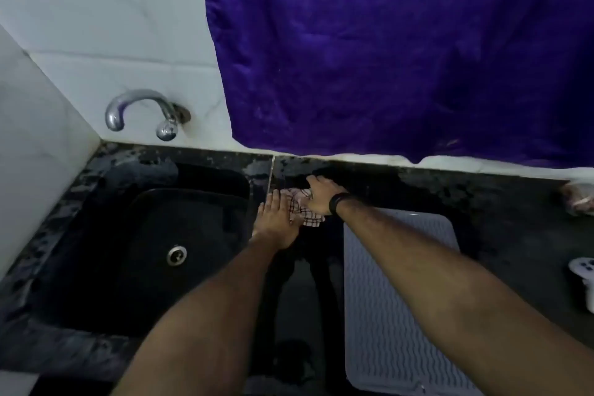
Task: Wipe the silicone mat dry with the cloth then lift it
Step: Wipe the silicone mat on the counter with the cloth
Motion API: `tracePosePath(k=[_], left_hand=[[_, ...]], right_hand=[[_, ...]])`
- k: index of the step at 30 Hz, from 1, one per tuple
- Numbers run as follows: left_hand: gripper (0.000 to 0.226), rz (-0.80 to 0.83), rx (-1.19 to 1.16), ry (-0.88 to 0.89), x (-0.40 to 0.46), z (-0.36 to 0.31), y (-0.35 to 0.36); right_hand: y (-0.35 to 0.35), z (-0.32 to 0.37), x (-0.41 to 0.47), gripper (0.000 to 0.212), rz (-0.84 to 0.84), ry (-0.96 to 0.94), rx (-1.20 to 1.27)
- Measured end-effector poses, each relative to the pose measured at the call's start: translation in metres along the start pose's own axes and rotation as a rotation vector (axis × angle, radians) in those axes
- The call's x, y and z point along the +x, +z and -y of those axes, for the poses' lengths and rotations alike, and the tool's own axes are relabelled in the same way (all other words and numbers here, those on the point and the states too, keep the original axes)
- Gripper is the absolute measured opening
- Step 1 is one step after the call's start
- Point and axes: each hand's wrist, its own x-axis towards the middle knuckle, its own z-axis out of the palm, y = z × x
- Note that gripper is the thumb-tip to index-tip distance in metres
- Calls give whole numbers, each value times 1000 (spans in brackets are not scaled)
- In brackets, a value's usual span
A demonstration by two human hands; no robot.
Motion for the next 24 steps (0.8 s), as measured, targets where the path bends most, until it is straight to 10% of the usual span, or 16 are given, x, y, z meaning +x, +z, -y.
tracePosePath(k=[16,24], left_hand=[[90,-126,-102,-112,-4,6,117],[85,-154,-96,-38,7,-19,121]], right_hand=[[80,-36,69,83,-100,103,-35],[58,-101,19,54,-369,392,744]])
